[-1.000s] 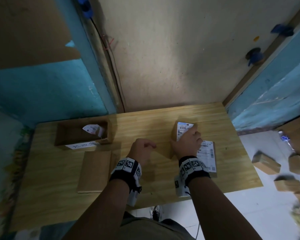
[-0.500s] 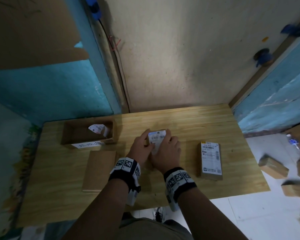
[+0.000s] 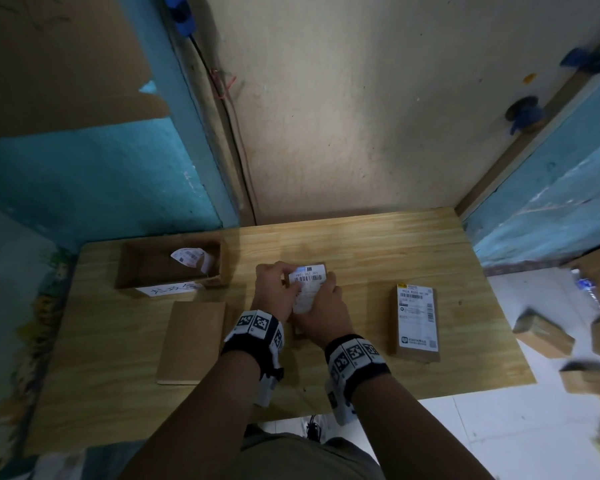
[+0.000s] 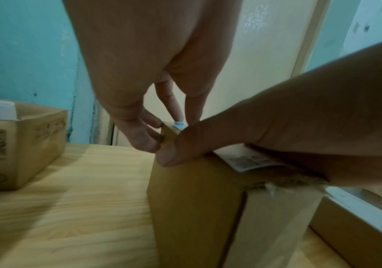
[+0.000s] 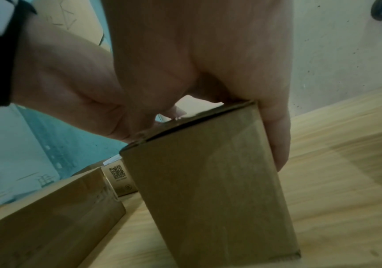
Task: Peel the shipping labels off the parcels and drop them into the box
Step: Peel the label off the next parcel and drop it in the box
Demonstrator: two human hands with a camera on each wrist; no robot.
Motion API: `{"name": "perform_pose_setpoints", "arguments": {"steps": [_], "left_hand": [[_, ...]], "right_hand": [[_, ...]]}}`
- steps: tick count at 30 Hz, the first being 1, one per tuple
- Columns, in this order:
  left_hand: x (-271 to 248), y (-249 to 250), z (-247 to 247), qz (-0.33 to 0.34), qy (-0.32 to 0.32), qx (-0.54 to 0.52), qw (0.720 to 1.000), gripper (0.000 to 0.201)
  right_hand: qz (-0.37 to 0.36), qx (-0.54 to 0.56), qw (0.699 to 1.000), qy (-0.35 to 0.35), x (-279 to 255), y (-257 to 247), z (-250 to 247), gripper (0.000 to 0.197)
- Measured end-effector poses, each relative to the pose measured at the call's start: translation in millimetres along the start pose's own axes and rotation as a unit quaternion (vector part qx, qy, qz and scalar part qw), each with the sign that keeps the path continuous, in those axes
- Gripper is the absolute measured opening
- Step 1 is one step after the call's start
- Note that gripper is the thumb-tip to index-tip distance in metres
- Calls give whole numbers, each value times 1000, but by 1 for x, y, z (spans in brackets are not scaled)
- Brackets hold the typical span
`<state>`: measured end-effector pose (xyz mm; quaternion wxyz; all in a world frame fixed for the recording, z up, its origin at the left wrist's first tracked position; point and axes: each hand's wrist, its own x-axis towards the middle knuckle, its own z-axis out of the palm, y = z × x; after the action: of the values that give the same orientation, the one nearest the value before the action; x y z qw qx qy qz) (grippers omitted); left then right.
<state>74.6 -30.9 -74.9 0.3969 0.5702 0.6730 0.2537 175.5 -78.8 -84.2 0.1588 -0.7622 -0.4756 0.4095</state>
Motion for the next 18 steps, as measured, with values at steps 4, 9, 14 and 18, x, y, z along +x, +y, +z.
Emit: {"name": "perform_pose_setpoints", "arguments": {"steps": [4, 9, 14, 18], "left_hand": [[11, 8, 4, -13, 8, 78, 997, 7], [11, 13, 4, 81, 24, 255, 963, 18], [12, 13, 1, 119, 11, 224, 967, 19], [12, 12, 0, 132, 6, 181, 975, 10]], "right_hand": [[2, -19, 1000, 5, -2, 2, 1, 127], [17, -31, 999, -5, -1, -1, 2, 127], [25, -40, 999, 3, -4, -6, 0, 120], [20, -22, 1000, -6, -3, -5, -3, 122]]}}
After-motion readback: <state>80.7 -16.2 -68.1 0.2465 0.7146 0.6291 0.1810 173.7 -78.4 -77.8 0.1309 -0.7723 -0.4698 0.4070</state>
